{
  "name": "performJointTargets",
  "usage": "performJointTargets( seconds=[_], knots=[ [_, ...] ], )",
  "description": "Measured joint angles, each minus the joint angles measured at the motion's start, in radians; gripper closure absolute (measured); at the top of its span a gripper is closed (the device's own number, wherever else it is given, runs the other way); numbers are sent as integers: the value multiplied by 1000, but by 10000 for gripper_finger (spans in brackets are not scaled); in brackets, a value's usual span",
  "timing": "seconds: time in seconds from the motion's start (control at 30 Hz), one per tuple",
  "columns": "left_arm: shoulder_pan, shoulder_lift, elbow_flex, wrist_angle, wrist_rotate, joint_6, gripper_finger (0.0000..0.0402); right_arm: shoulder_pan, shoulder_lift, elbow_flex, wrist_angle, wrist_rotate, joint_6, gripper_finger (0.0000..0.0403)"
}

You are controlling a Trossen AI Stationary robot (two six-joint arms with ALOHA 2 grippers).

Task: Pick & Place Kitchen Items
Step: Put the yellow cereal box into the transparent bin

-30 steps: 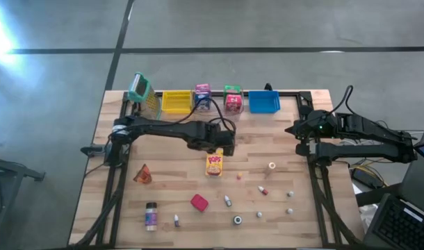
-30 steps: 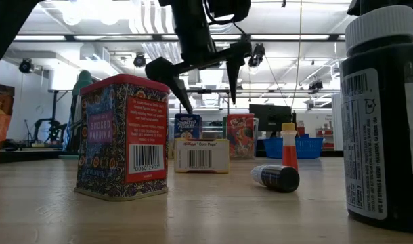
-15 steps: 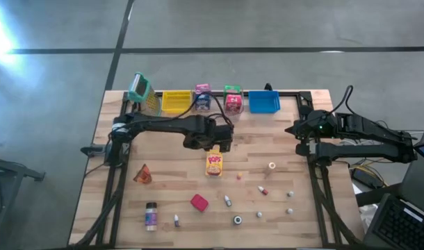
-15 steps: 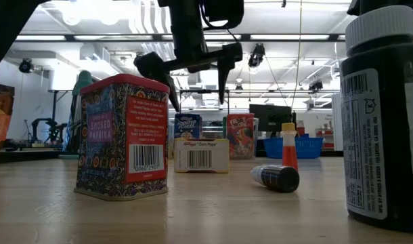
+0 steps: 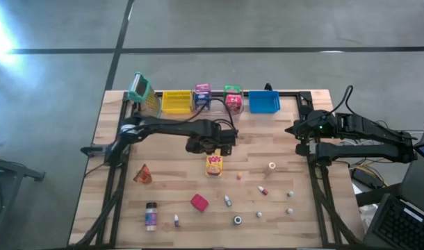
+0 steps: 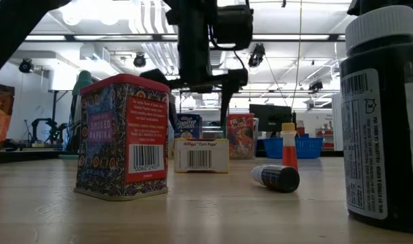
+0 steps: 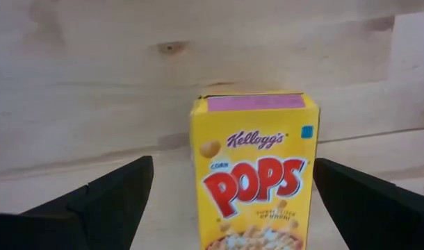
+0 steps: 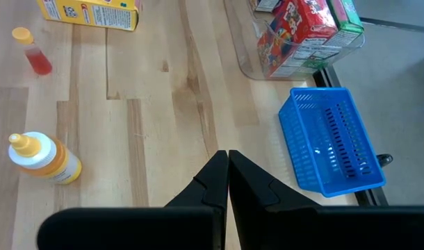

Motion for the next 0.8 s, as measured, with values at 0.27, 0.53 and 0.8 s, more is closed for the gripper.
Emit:
performJointTargets(
  seconds=[0.27,0.53,0.8],
  knots=[
    [3,50,38,14,3,28,1,0,0,0,0,0,0,394],
    [9,85,46,19,19,43,1,0,0,0,-1,0,0,394],
    [17,111,46,27,22,48,1,0,0,0,0,0,0,394]
  ],
)
